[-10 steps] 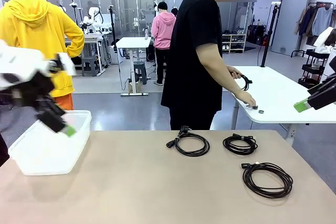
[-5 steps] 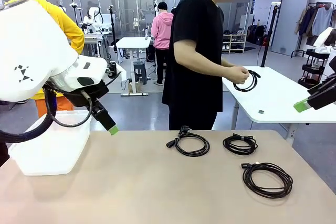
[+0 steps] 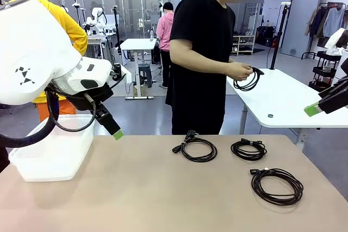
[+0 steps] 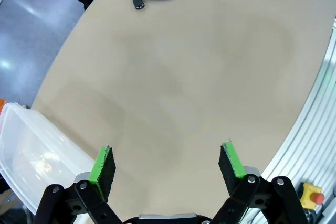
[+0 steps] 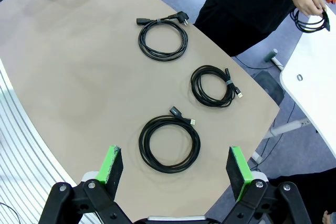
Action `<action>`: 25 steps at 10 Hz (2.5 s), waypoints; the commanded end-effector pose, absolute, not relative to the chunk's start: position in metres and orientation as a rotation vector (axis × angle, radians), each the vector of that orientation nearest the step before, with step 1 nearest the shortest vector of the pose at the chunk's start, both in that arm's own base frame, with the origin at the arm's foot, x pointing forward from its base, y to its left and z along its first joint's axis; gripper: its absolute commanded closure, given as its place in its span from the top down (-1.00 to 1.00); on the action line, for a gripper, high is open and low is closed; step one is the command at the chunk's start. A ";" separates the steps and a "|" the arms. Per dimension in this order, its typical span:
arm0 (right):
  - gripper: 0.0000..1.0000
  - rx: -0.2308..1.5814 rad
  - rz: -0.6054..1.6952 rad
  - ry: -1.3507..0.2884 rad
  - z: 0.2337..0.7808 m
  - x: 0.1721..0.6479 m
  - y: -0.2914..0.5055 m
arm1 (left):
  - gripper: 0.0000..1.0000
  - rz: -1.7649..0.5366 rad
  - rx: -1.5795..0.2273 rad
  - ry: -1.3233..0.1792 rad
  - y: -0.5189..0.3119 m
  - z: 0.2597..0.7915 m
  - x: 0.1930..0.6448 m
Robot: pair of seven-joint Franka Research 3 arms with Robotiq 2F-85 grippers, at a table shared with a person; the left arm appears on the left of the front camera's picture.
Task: Organize and store the cables.
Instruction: Place the Power Cable into the Organizing box.
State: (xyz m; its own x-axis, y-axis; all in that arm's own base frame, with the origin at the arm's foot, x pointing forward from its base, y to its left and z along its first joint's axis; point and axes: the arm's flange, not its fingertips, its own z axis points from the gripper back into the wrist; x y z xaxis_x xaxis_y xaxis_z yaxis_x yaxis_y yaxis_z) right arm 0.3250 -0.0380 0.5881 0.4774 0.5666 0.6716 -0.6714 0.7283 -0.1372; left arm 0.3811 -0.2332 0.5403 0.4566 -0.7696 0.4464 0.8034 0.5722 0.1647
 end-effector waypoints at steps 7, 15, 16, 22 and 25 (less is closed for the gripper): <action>1.00 0.157 0.762 -0.762 0.589 0.326 -0.039 | 1.00 -0.759 0.058 -0.402 -0.387 0.524 0.521; 1.00 0.157 0.762 -0.762 0.589 0.326 -0.039 | 1.00 -0.463 0.067 -0.431 -0.493 0.435 0.676; 1.00 0.157 0.762 -0.762 0.589 0.326 -0.039 | 1.00 -0.428 0.056 -0.434 -0.492 0.425 0.687; 1.00 0.157 0.762 -0.762 0.589 0.326 -0.039 | 1.00 -0.368 -0.024 -0.295 -0.485 0.370 0.720; 1.00 0.157 0.762 -0.762 0.589 0.326 -0.039 | 1.00 -0.401 -0.059 -0.244 -0.493 0.346 0.724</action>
State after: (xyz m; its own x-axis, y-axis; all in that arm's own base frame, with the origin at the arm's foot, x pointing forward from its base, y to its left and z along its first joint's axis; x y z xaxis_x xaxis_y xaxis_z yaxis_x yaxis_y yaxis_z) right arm 0.3251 -0.0387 0.5892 0.4778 0.5655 0.6722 -0.6694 0.7299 -0.1383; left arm 0.6835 -0.4635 0.3346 0.8926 -0.3559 0.2767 0.3662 0.9304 0.0152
